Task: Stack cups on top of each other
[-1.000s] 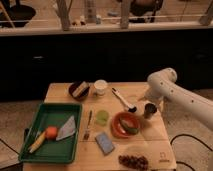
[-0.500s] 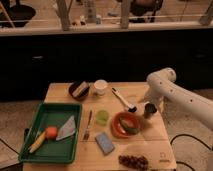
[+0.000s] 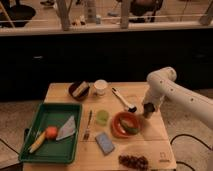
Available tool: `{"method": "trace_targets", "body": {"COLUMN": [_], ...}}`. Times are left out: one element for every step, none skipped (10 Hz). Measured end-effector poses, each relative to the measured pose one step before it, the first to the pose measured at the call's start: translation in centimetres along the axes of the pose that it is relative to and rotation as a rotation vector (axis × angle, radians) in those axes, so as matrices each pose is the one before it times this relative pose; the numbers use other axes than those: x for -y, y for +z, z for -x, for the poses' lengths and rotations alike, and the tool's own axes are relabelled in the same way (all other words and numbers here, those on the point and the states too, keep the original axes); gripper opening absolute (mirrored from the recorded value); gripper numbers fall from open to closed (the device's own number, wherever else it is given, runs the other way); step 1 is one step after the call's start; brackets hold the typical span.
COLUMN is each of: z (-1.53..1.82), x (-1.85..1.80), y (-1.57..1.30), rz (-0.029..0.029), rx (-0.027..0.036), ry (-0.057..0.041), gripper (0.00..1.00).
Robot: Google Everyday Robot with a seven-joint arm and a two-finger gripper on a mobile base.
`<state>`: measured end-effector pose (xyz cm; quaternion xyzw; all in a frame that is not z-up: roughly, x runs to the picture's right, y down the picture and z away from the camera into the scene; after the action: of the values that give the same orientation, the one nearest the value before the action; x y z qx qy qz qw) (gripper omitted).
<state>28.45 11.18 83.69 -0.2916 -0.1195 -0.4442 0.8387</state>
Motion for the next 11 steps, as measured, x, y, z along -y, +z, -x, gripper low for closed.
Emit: {"method": "trace_targets", "body": {"z": [-0.102,-0.087,-0.26,-0.216,-0.118,-0.195,-0.127,-0.028,0.027,0.047,0.14], "x": [0.179,0.157,0.177,0.374,0.223,0.203,0.287,0.353,0.431,0.649,0.752], "y": [-0.138,-0.159,-0.219,-0.313,-0.222,-0.378,-0.462,-0.432,-0.359,-0.548,-0.563], "rz": [0.00012,-0.00193,-0.0026,-0.00732,-0.00738,-0.00946,-0.01201,-0.00914,-0.01046,-0.01349,-0.01534], "rx": [0.00163,0.00255,-0.00164,0.00124,0.00151,-0.00056,0.0005,-0.00072,-0.00118,-0.00312,-0.00165], "ry": [0.00252,0.00414,0.00407,0.00435,0.00245,0.00078,0.00069,-0.00137,-0.00223,-0.00399,-0.00478], "gripper": [0.02,0.0,0.0,0.0,0.0,0.0,0.0,0.0,0.0,0.0,0.0]}}
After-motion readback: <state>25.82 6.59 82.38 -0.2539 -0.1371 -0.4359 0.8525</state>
